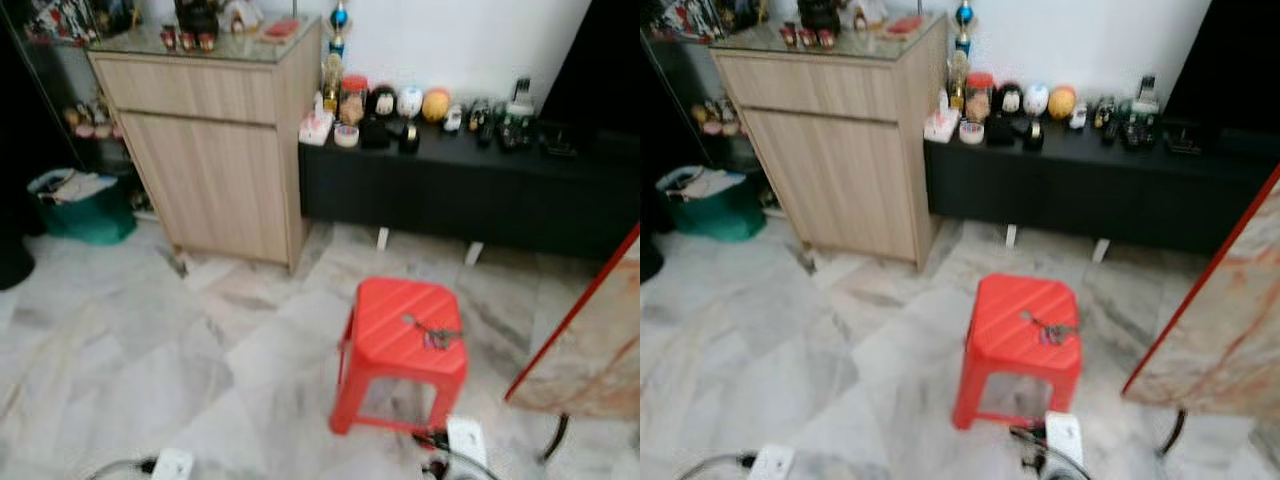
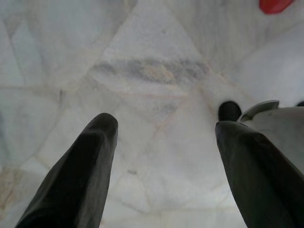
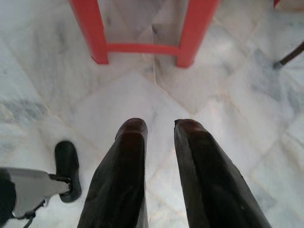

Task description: Hang keys on a hook

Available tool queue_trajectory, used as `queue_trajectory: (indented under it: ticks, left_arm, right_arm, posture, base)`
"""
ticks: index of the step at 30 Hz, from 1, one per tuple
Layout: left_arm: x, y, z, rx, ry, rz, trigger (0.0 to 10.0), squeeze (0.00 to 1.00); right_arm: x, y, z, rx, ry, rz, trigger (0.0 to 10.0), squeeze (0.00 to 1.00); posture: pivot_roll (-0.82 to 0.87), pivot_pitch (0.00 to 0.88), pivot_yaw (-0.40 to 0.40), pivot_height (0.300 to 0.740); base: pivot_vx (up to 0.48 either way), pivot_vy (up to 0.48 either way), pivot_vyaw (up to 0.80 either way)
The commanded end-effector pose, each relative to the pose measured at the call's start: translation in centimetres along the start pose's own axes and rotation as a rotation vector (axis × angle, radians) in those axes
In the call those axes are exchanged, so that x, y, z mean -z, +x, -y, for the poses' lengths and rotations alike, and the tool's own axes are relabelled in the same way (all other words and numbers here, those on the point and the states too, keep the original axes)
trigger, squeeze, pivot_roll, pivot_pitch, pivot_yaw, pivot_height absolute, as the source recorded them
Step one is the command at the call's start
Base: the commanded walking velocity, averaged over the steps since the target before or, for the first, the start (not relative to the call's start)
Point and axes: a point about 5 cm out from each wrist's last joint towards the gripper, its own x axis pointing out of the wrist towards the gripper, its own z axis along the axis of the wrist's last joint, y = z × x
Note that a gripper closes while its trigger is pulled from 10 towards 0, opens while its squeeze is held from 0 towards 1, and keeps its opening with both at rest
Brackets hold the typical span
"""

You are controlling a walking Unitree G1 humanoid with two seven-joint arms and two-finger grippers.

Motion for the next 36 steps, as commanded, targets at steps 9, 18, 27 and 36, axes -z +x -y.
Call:
queue_trajectory:
  ticks: [9,18,27,36]
  left_arm:
    - [-0.17,-0.02,0.15,0.013,-0.038,0.024,10.0,0.00]
    - [-0.44,0.06,0.40,0.020,-0.047,0.032,10.0,0.00]
    - [-0.41,0.05,0.50,0.023,-0.052,0.034,10.0,0.00]
    - [-0.37,0.04,0.39,0.018,-0.051,0.033,10.0,0.00]
  right_arm:
    - [-0.60,0.07,-0.05,0.001,0.008,0.016,10.0,0.00]
    - [-0.67,0.07,-0.05,0.002,0.020,0.023,10.0,0.00]
    - [-0.60,0.06,0.00,0.005,0.023,0.020,10.0,0.00]
    - [-0.52,0.05,-0.01,0.010,0.040,0.019,10.0,0.00]
  posture:
    - [0.08,0.000,-0.053,0.740]
    - [0.08,0.000,-0.054,0.740]
    - [0.07,0.000,-0.054,0.740]
    - [0.08,0.000,-0.054,0.740]
  base:
    - [0.000,0.000,0.00]
    - [0.189,0.000,0.00]
    - [0.335,0.000,0.00]
    - [0.367,0.000,0.00]
